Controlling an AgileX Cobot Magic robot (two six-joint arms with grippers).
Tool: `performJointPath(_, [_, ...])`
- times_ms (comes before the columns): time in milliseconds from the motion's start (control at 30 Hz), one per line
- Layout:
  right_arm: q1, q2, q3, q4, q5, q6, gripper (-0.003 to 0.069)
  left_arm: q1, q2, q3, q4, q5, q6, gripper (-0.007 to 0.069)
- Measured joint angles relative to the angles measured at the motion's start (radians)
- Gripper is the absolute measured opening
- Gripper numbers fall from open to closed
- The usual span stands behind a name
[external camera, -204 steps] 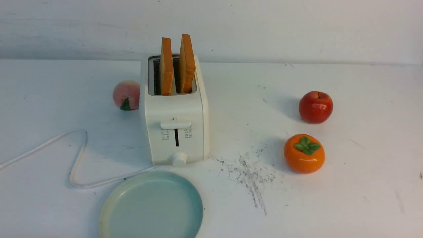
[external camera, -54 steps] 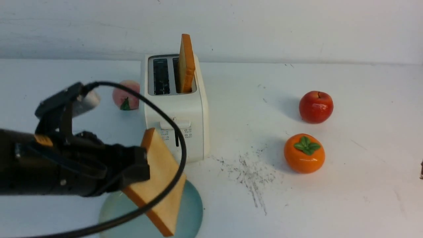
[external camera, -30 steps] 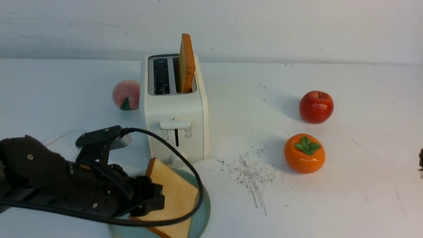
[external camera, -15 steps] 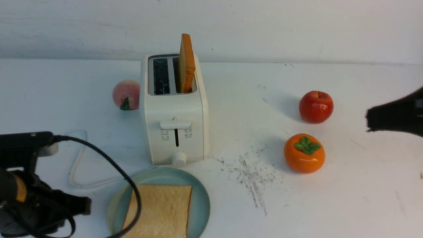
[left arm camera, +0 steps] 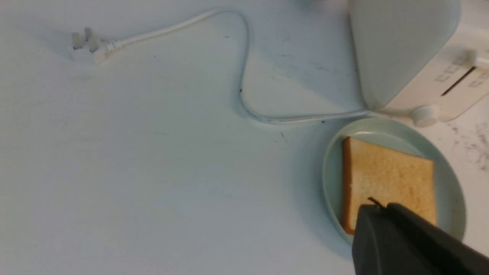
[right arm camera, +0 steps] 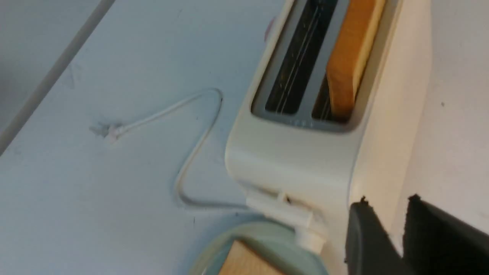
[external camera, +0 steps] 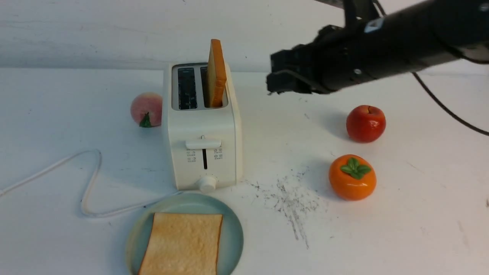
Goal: Take toasted bread from bread machine on white table place on plate.
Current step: 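Grasp the toast slice in the toaster and pull it up out of the slot with the right gripper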
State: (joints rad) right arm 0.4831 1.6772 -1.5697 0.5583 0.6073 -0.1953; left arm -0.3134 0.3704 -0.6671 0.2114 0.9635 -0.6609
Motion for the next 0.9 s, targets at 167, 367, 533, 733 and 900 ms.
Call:
performJointPath(167, [0.001, 0.177, -0.178, -0.007, -0.038, 0.007, 0.0394, 0.000, -0.138, 0.000, -0.024, 0.100, 0.000, -0.0014])
performJointPath(367, [0.001, 0.347, -0.344, 0.047, -0.066, 0.027, 0.0524, 0.000, -0.214, 0.000, 0.012, 0.243, 0.000, -0.0014])
performJointPath(533, [0.001, 0.455, -0.423, 0.062, -0.090, 0.031, 0.0426, 0.000, -0.226, 0.001, 0.059, 0.290, 0.000, -0.0014])
performJointPath(733, [0.001, 0.446, -0.434, 0.064, -0.076, 0.033, 0.0077, 0.000, -0.232, 0.001, 0.105, 0.290, 0.000, -0.0014])
performJointPath(900, [0.000, 0.284, -0.433, 0.011, 0.014, 0.033, 0.0067, 0.000, -0.232, 0.001, 0.128, 0.290, 0.000, -0.0014])
